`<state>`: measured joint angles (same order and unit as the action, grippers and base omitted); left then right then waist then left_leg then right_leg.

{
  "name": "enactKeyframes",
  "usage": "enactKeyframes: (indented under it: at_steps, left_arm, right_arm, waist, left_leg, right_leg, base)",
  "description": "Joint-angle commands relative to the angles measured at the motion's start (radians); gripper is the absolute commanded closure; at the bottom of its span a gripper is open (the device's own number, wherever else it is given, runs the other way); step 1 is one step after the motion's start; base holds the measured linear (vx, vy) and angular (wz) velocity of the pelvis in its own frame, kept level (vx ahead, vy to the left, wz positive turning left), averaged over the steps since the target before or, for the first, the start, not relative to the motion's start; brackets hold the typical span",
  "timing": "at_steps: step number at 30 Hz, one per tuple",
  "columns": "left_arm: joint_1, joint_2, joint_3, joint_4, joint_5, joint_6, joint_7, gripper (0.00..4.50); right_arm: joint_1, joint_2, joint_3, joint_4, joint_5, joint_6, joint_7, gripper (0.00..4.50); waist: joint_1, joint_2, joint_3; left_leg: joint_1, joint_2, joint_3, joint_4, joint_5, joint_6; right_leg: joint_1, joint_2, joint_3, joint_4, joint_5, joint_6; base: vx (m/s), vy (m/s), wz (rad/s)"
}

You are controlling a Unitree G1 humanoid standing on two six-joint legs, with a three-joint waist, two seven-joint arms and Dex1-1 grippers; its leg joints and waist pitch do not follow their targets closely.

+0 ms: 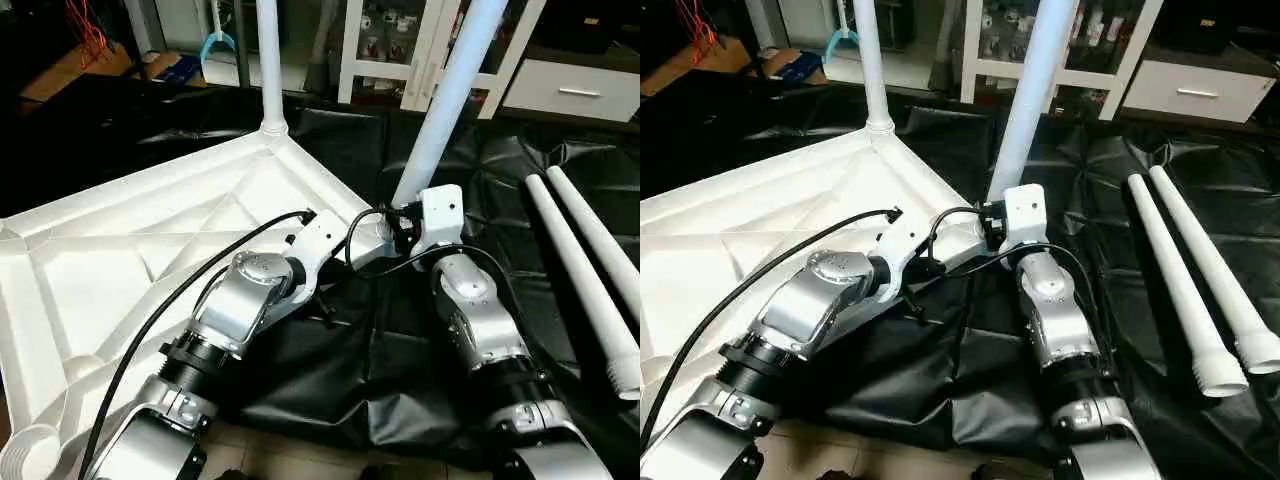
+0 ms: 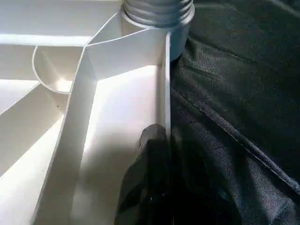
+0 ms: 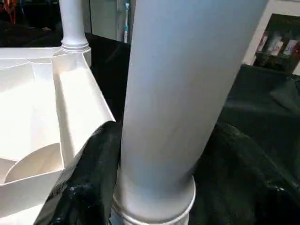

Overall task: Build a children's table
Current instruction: Insert table leg to table base

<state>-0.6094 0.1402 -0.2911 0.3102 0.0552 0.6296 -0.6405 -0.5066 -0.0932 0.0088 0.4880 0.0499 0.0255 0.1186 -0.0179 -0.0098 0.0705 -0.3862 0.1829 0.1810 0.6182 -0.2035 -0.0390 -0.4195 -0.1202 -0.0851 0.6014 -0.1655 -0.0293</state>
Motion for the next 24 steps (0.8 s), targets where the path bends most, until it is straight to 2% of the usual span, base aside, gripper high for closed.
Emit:
enactKeyframes:
  at_steps: [1,4,5,7,11,13,14,15,16,17,19,21,22,23,24]
  left_arm:
    - [-0.014,0.002,0.001,-0.011,-0.005,-0.028,0.003,4.5]
    - [-0.009,0.008,0.001,-0.01,-0.004,-0.033,0.004,4.5]
    - [-0.006,0.013,0.002,-0.005,-0.002,-0.038,0.005,4.5]
    - [-0.005,0.015,0.002,-0.003,-0.001,-0.04,0.006,4.5]
    - [0.0,0.023,0.003,0.006,0.001,-0.05,0.005,4.5]
    - [0.0,0.025,0.003,0.009,0.001,-0.054,0.004,4.5]
    - [0.003,0.04,-0.002,0.024,0.002,-0.101,-0.016,4.5]
    - [0.005,0.048,-0.005,0.031,0.002,-0.128,-0.028,4.5]
    - [0.012,0.063,-0.008,0.035,-0.003,-0.164,-0.052,4.5]
    - [0.012,0.063,-0.008,0.035,-0.003,-0.164,-0.052,4.5]
    - [0.038,0.111,-0.023,0.04,-0.012,-0.266,-0.134,4.5]
    - [0.055,0.145,-0.036,0.042,-0.016,-0.328,-0.19,4.5]
    - [0.073,0.176,-0.048,0.029,-0.025,-0.37,-0.25,4.5]
    - [0.078,0.186,-0.051,0.025,-0.027,-0.369,-0.266,4.5]
    - [0.079,0.189,-0.052,0.023,-0.028,-0.369,-0.27,4.5]
  right_arm:
    - [0.032,-0.007,-0.005,-0.069,0.015,0.03,0.011,1.6]
    - [0.076,-0.009,0.005,-0.153,0.024,0.047,0.033,1.6]
    - [0.128,-0.015,0.013,-0.253,0.046,0.072,0.06,1.6]
    - [0.152,-0.019,0.017,-0.297,0.053,0.085,0.07,1.6]
    - [0.265,-0.048,0.024,-0.489,0.077,0.142,0.098,1.6]
    - [0.289,-0.053,0.023,-0.53,0.083,0.155,0.102,1.6]
    - [0.343,-0.07,0.009,-0.623,0.109,0.181,0.125,1.6]
    - [0.362,-0.077,0.001,-0.656,0.122,0.192,0.134,1.6]
    - [0.379,-0.097,-0.018,-0.686,0.152,0.212,0.16,1.6]
    - [0.379,-0.097,-0.018,-0.686,0.152,0.212,0.16,1.6]
    - [0.403,-0.177,-0.064,-0.713,0.246,0.265,0.27,1.6]
    - [0.416,-0.246,-0.096,-0.715,0.31,0.304,0.364,1.6]
    - [0.435,-0.341,-0.118,-0.71,0.359,0.333,0.49,1.6]
    - [0.446,-0.381,-0.124,-0.708,0.369,0.342,0.542,1.6]
    - [0.449,-0.393,-0.126,-0.707,0.372,0.344,0.557,1.6]
  waist:
    - [0.005,0.001,-0.092]
    - [0.006,0.002,-0.092]
    - [0.007,0.002,-0.091]
    - [0.006,0.002,-0.091]
    - [0.007,0.003,-0.088]
    - [0.006,0.002,-0.086]
    - [0.008,0.004,-0.084]
    - [0.008,0.003,-0.085]
    - [0.008,0.01,-0.084]
    - [0.005,0.006,-0.084]
    - [0.005,0.006,-0.082]
    - [0.007,0.009,-0.08]
    - [0.007,0.01,-0.076]
    - [0.01,0.006,-0.077]
    - [0.013,0.008,-0.077]
  left_leg:
    - [0.014,0.034,-0.007,-0.063,0.0,0.137]
    - [0.015,0.035,-0.008,-0.064,-0.003,0.139]
    - [0.014,0.035,-0.008,-0.065,-0.009,0.139]
    - [0.013,0.035,-0.01,-0.066,-0.009,0.138]
    - [0.015,0.037,-0.01,-0.07,-0.051,0.119]
    - [0.013,0.037,-0.01,-0.071,-0.071,0.107]
    - [0.014,0.035,-0.01,-0.073,-0.088,0.105]
    - [0.017,0.037,-0.009,-0.072,-0.095,0.1]
    - [0.012,0.036,-0.014,-0.077,-0.102,0.097]
    - [0.016,0.038,-0.012,-0.077,-0.126,0.084]
    - [0.016,0.036,-0.014,-0.079,-0.162,0.082]
    - [0.02,0.039,-0.012,-0.08,-0.186,0.078]
    - [0.02,0.039,-0.01,-0.081,-0.199,0.077]
    - [0.018,0.041,-0.01,-0.08,-0.198,0.079]
    - [0.023,0.041,-0.008,-0.079,-0.202,0.083]
  right_leg:
    - [0.07,-0.021,0.04,-0.039,0.004,-0.253]
    - [0.069,-0.022,0.041,-0.04,0.003,-0.248]
    - [0.07,-0.022,0.041,-0.041,-0.004,-0.242]
    - [0.071,-0.021,0.041,-0.04,-0.003,-0.237]
    - [0.069,-0.02,0.042,-0.048,-0.047,-0.22]
    - [0.069,-0.02,0.043,-0.051,-0.069,-0.212]
    - [0.069,-0.018,0.043,-0.058,-0.087,-0.202]
    - [0.066,-0.019,0.045,-0.056,-0.088,-0.199]
    - [0.07,-0.018,0.045,-0.057,-0.098,-0.194]
    - [0.065,-0.015,0.048,-0.058,-0.11,-0.19]
    - [0.068,-0.014,0.051,-0.065,-0.143,-0.189]
    - [0.064,-0.015,0.053,-0.067,-0.163,-0.188]
    - [0.061,-0.015,0.055,-0.069,-0.175,-0.191]
    - [0.065,-0.016,0.056,-0.068,-0.179,-0.189]
    - [0.061,-0.016,0.056,-0.07,-0.18,-0.193]
  base:
    - [0.0,0.0,0.0]
    - [0.0,0.0,0.0]
    - [0.0,0.0,0.0]
    - [0.0,0.0,0.0]
    - [0.0,0.0,0.0]
    - [0.0,0.0,0.0]
    - [0.0,0.0,0.0]
    - [0.0,0.0,0.0]
    - [0.0,0.0,0.0]
    - [0.0,0.0,0.0]
    - [0.0,0.0,0.0]
    - [0.0,0.0,0.0]
    - [0.0,0.0,0.0]
    - [0.0,0.0,0.0]
    - [0.0,0.0,0.0]
